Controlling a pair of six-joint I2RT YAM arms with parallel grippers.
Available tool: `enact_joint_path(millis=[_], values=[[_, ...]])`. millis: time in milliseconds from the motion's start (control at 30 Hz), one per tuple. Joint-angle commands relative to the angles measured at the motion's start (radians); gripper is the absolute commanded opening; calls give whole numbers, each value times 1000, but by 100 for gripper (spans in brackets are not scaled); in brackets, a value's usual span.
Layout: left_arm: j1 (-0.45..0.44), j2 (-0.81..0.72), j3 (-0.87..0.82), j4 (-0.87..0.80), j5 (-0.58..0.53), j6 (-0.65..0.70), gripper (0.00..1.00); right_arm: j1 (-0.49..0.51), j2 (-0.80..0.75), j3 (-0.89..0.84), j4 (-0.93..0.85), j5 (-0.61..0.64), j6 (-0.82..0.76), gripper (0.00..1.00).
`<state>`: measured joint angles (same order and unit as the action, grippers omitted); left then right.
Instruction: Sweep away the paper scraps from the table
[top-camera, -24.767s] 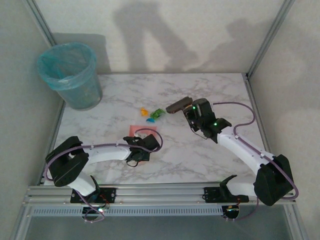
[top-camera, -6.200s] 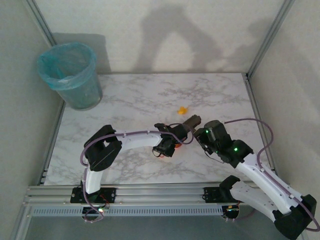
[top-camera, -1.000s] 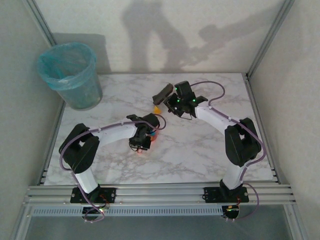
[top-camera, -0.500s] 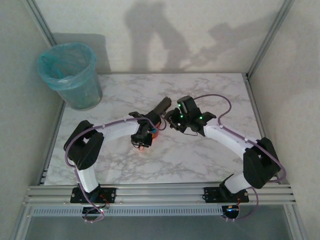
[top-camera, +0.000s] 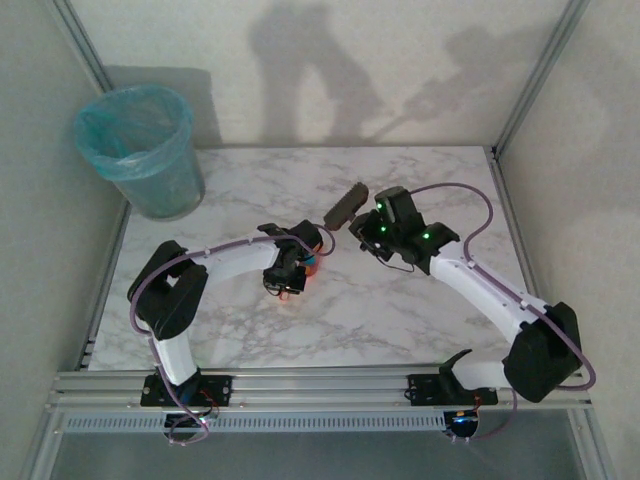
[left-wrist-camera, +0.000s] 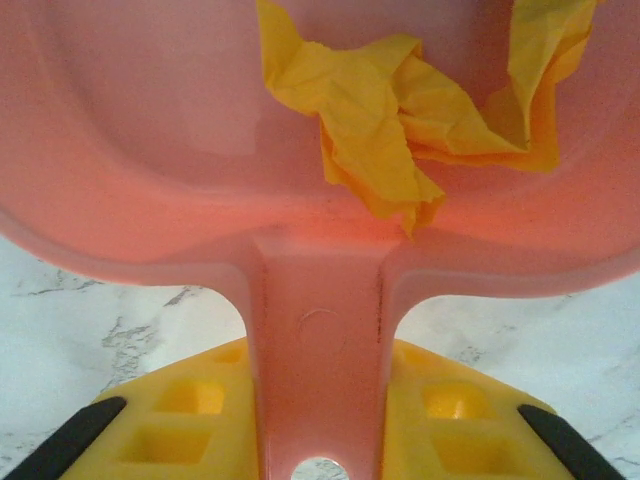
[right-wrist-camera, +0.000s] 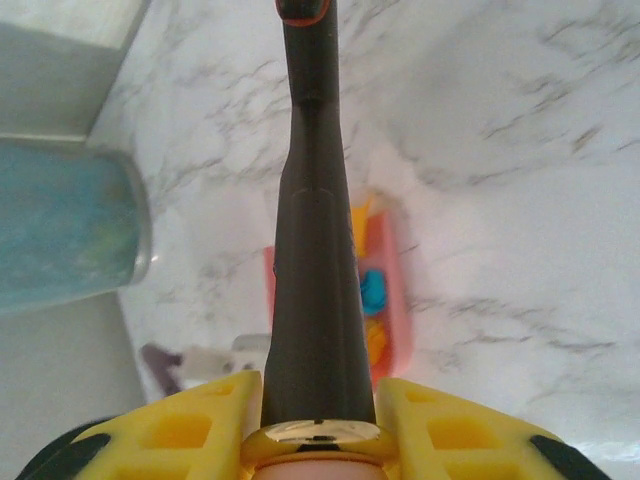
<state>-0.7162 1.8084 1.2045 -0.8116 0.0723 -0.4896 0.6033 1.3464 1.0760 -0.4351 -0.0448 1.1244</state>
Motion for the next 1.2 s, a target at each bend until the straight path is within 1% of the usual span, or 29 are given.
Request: enact_joint_path(millis=[0, 133, 233, 400, 600, 833, 1033, 1167], values=[[-2, 6, 9, -8, 23, 6, 0, -2, 46, 58, -21, 17, -84, 0], [-5, 7, 10, -8, 19, 4, 0, -4, 97, 78, -19, -51, -116, 0], [-5, 5, 11, -7, 16, 4, 0, -3, 106, 71, -16, -91, -128, 0], [-4, 10, 12, -6, -4, 6, 0, 24, 76, 33, 7, -181, -164, 0], [-5, 8, 18, 1, -30, 6, 0, 67, -11, -30, -10, -188, -187, 0], [-6, 0, 15, 33, -23, -9, 0, 82, -137, -42, -63, -73, -213, 0], [-7, -3, 8, 64, -22, -19, 0, 81, -223, -68, -99, 77, -212, 0], [-13, -11, 10, 87, -13, -26, 0, 82, -343, -130, -69, 194, -205, 0]])
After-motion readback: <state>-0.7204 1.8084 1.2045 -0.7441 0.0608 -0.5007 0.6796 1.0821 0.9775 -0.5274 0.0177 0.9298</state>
